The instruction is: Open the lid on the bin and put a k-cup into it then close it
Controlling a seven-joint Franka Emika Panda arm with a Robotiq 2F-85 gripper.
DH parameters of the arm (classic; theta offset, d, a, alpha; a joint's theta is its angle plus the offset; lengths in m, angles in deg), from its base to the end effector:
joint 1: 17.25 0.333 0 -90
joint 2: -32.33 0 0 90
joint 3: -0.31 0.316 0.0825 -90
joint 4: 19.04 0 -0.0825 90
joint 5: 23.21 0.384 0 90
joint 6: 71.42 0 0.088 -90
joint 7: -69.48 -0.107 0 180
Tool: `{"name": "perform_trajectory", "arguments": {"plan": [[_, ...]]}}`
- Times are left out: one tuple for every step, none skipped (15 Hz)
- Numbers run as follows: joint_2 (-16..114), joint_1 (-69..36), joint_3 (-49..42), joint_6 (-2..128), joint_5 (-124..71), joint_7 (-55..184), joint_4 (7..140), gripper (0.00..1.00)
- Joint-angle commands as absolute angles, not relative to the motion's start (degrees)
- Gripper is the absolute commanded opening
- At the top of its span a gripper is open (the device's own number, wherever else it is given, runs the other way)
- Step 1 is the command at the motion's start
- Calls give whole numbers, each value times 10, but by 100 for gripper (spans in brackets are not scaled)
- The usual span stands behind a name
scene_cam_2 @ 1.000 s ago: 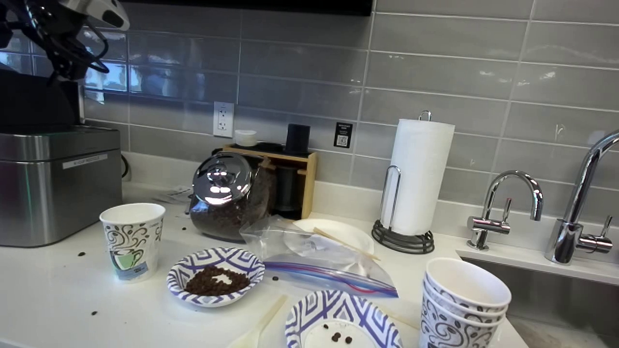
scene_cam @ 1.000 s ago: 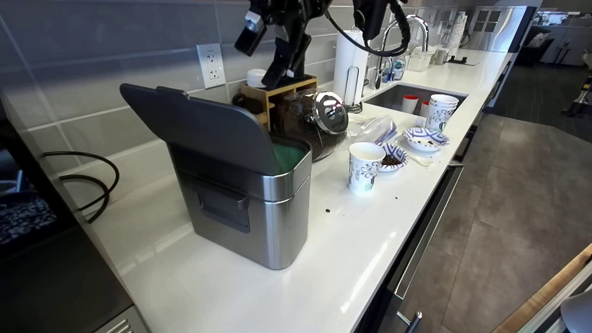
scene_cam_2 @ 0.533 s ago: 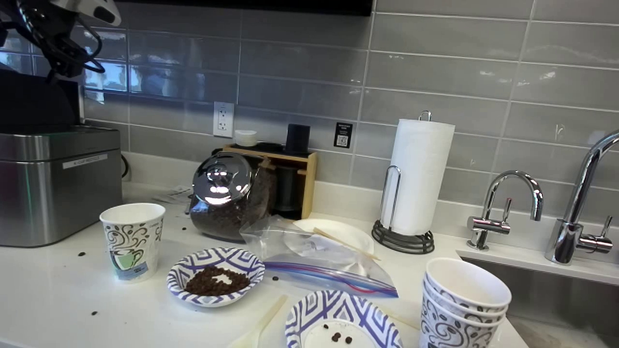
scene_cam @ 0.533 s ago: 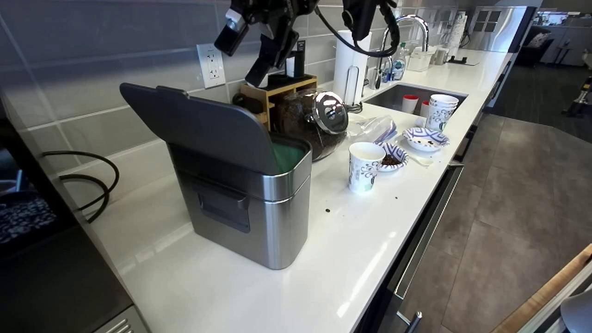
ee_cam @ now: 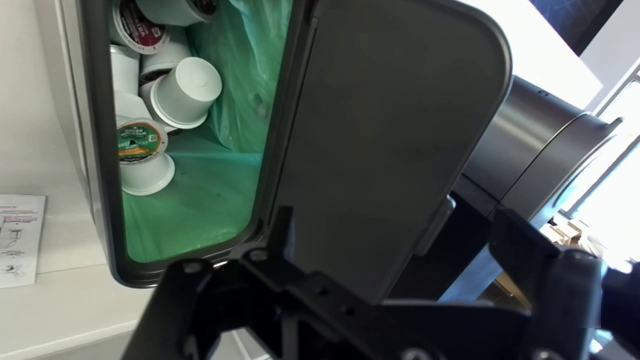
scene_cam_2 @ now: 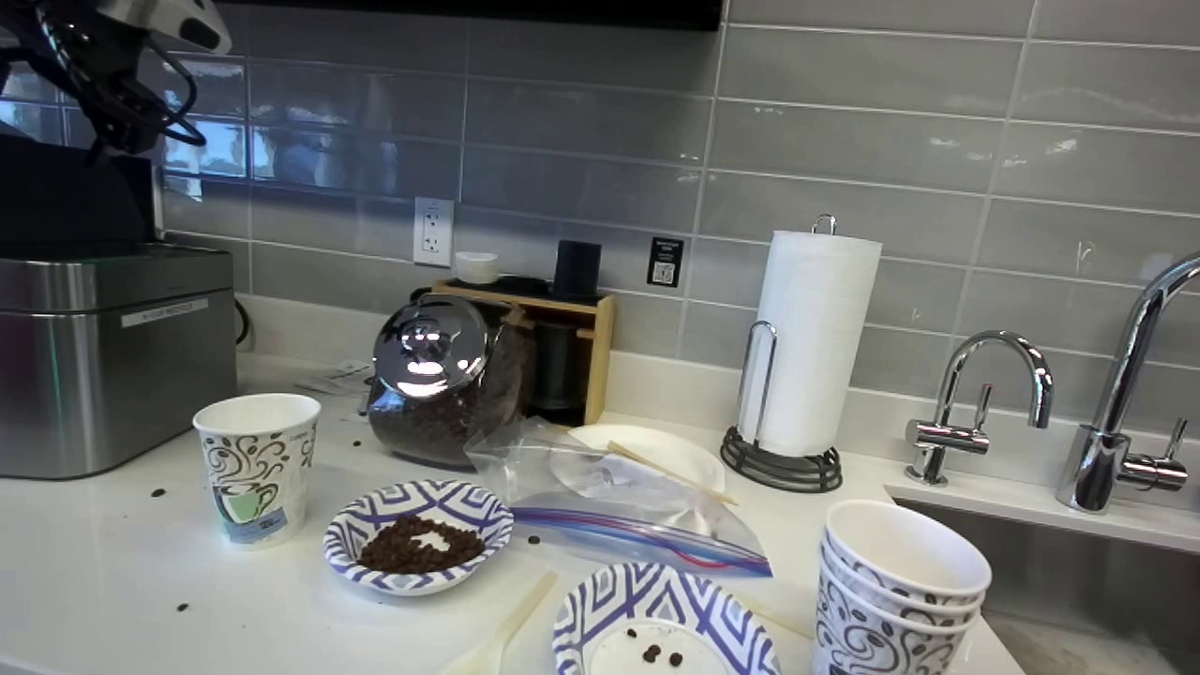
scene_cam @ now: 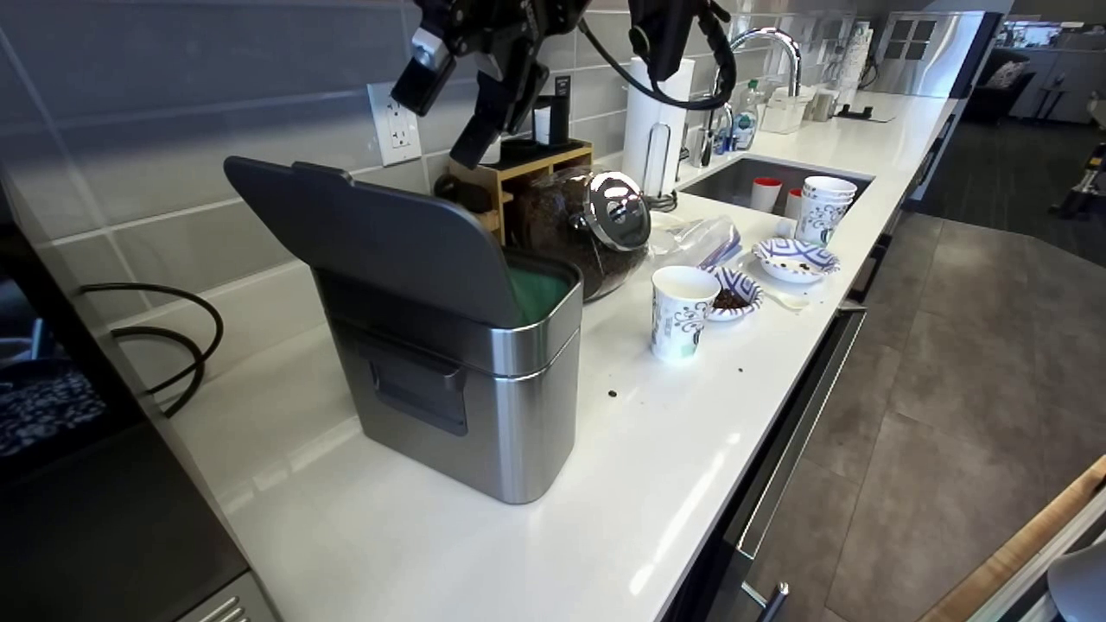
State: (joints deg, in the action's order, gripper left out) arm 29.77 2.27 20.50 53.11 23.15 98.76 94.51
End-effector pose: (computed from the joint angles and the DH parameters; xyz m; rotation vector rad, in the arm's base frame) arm 0.4204 0.3886 0.5175 -2.2240 -0.9525 -0.1999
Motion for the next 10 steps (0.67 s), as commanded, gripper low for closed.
{"name": "perform_trajectory", "arguments": {"plan": [[294,27,204,529,219,981,942,100],[291,29,207,526,207,967,938,100],[287,30,209,524,193,951,936,100],[281,33,212,527,185,934,937,100],[277,35,215,530,176,919,937,100],[274,39,218,534,174,909,938,100],[271,42,221,536,168,892,939,100],[269,45,225,539,162,867,943,100],[266,48,228,543,159,847,947,100],[263,50,231,544,150,822,950,100]]}}
